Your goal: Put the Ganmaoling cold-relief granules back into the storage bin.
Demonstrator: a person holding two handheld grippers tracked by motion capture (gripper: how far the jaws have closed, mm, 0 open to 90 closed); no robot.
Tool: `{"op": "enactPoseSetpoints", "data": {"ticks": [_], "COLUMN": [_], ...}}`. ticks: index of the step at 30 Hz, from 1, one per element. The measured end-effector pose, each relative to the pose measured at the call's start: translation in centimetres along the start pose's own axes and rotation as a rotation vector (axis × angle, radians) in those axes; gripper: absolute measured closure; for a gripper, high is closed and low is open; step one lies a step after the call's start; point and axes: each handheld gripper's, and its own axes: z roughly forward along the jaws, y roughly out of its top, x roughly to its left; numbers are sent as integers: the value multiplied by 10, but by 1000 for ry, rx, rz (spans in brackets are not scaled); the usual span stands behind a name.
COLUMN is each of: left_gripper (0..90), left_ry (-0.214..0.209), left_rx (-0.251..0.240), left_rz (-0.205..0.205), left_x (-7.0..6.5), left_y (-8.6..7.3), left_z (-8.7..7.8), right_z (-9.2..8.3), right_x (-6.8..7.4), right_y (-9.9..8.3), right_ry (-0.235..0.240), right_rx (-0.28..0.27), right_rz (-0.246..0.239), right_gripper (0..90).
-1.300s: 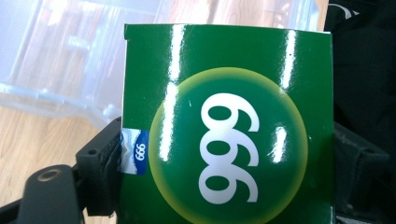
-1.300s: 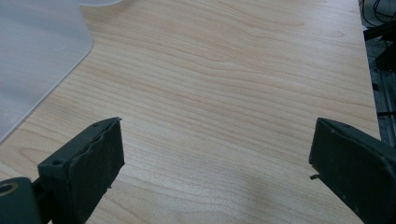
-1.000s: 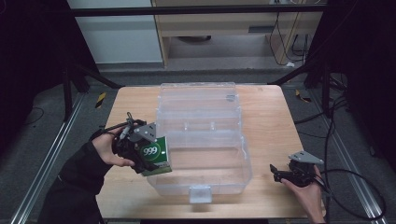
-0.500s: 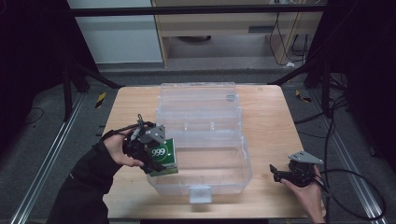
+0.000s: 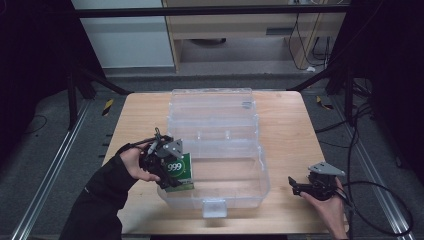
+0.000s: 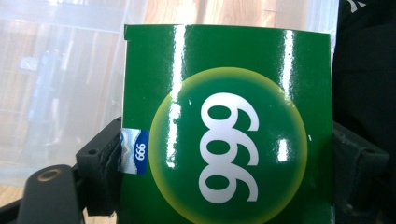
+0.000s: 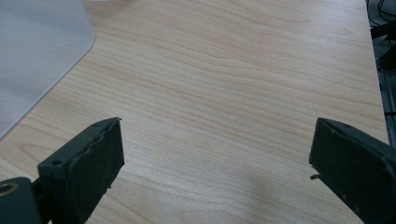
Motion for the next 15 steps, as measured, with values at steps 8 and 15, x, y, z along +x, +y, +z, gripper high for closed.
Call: {"op": "enactPoseSetpoints", "data": {"ticks": [8, 15], "left_gripper": [149, 148], "left_ry": [-18, -35], "left_rx": [3, -3], "left_rz": [-23, -12], "left_x": [-1, -1], "left_y": [-6, -10], "left_z": [9, 22], "right_z": [1, 2], "right_x": [1, 0], "right_y": [0, -1], "right_ry": [5, 3], "right_rx": [6, 5], "right_rz": [-1, -13], "right_gripper": [35, 34]}}
